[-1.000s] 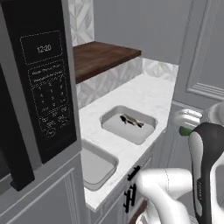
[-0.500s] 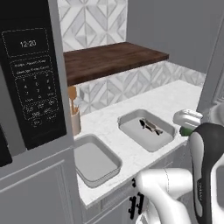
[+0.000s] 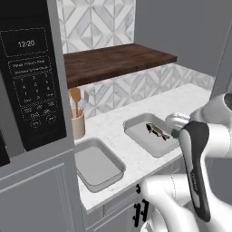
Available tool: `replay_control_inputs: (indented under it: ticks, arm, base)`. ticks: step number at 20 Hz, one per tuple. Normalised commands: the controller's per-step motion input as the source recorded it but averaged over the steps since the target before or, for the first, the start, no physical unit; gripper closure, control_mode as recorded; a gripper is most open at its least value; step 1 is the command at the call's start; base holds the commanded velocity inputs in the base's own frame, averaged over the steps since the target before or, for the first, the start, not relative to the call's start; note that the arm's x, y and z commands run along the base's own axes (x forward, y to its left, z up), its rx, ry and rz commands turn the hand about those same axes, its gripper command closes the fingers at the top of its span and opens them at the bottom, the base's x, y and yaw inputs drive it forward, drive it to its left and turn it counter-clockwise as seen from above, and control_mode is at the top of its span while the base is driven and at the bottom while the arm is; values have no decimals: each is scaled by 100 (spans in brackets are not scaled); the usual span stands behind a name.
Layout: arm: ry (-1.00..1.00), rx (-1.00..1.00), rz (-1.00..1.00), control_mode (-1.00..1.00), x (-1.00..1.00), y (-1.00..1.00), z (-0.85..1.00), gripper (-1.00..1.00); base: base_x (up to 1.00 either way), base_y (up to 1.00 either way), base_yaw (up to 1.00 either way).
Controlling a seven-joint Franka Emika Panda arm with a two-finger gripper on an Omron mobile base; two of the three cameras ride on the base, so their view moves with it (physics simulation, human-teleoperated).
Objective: Place one broccoli and one fish in each tupperware on the nearby counter, to pack two identical lunches.
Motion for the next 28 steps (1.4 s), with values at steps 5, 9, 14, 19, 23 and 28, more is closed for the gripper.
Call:
replay_control_inputs:
  ticks: [5, 9, 14, 19, 23, 28]
  arm:
    - [0, -1, 0, -100, 88, 14, -46, 100]
    - [0, 0, 0, -100, 85, -1, -32, 100]
    - [2, 0, 0, -100, 75, -2, -47, 100]
    - [2, 0, 0, -100, 61, -28, -51, 100]
    - [2, 0, 0, -100, 62, -13, -35, 100]
    - [9, 0, 0, -100, 68, 0, -27, 100]
  base:
    - [0, 0, 0]
    - [0, 0, 0]
    - [0, 0, 0]
    - [0, 0, 0]
    - [0, 0, 0]
    - [0, 0, 0]
